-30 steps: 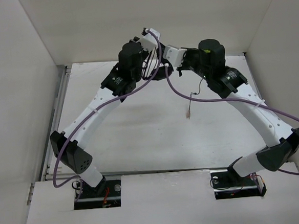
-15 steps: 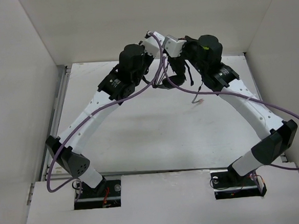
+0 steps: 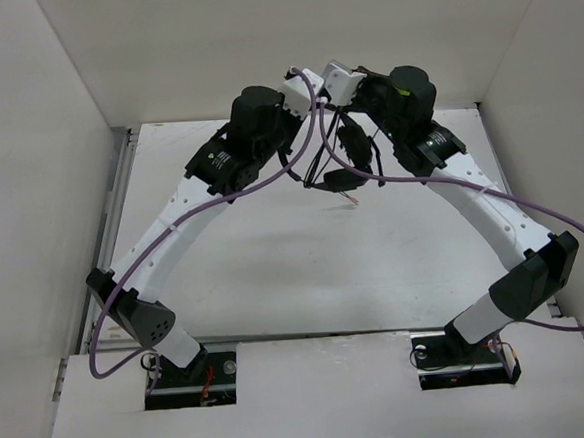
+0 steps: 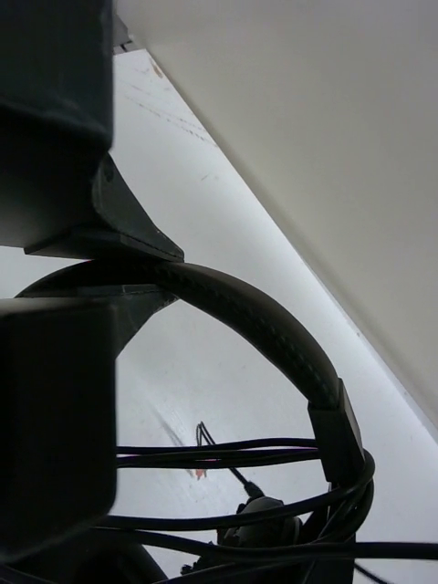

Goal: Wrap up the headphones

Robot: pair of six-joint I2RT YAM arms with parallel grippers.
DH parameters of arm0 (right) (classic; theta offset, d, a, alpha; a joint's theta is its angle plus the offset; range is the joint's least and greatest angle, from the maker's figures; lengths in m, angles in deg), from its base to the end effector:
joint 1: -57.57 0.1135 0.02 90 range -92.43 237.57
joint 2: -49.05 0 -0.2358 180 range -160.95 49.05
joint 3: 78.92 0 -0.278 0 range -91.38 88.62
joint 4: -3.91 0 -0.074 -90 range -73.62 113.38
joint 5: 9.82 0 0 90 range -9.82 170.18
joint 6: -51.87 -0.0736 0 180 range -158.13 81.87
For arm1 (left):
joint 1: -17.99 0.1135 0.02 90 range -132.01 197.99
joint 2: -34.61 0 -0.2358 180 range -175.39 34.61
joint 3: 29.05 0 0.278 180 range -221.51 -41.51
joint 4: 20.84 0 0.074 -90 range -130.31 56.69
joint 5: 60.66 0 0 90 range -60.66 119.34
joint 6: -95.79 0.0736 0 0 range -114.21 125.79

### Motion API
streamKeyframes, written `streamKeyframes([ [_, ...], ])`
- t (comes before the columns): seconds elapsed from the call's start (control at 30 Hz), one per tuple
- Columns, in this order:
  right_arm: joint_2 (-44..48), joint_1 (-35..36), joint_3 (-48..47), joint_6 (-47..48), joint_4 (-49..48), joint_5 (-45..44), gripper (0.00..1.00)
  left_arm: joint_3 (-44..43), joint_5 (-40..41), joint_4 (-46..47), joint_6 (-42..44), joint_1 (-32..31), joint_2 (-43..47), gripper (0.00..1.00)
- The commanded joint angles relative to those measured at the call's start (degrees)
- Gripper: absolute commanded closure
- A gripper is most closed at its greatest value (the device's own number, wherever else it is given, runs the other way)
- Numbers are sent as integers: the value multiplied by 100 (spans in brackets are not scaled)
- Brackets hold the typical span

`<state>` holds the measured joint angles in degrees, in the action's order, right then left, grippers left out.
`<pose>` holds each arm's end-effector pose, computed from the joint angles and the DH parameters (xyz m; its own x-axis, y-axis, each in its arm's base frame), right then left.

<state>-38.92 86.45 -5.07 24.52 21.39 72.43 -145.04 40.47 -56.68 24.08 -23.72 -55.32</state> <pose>0.3749 0.1955 0.4377 0.3251 -0.8258 -0.4609 -0.1561 0.4338 -0.8874 0.3182 -0.2645 0.4466 0.0399 0.3769 -0.9254 0.5248 0.7802 0.3404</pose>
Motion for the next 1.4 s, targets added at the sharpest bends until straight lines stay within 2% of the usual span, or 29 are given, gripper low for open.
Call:
streamKeyframes([
  [0.0, 104, -124, -211, -700, -502, 334, 91, -475, -550, -202, -404, 19, 143, 100],
  [0.43, 51, -836, -18, -2695, -54, 1617, 88, -844, -1377, -466, -896, 124, 257, 100],
  [0.6, -45, -1178, 70, -3582, 175, 2715, 82, -1336, -1720, -554, -1116, 142, 195, 100],
  [0.73, -107, -1425, 324, -4768, 79, 3918, 82, -1959, -1930, -694, -1283, 107, 29, 100],
  [0.9, -98, -1443, 1053, -6341, -780, 5158, 82, -2821, -2142, -844, -1529, 72, -244, 100],
  [1.0, -98, -1356, 1694, -7509, -1833, 5748, 81, -3155, -2186, -853, -1599, 80, -376, 100],
  [1.2, -133, -1100, 2538, -9514, -3899, 6039, 74, -3569, -2169, -800, -1696, 106, -508, 100],
  [1.37, -125, -881, 3145, -9869, -4412, 6004, 68, -3990, -1958, -686, -1696, 308, -657, 100],
])
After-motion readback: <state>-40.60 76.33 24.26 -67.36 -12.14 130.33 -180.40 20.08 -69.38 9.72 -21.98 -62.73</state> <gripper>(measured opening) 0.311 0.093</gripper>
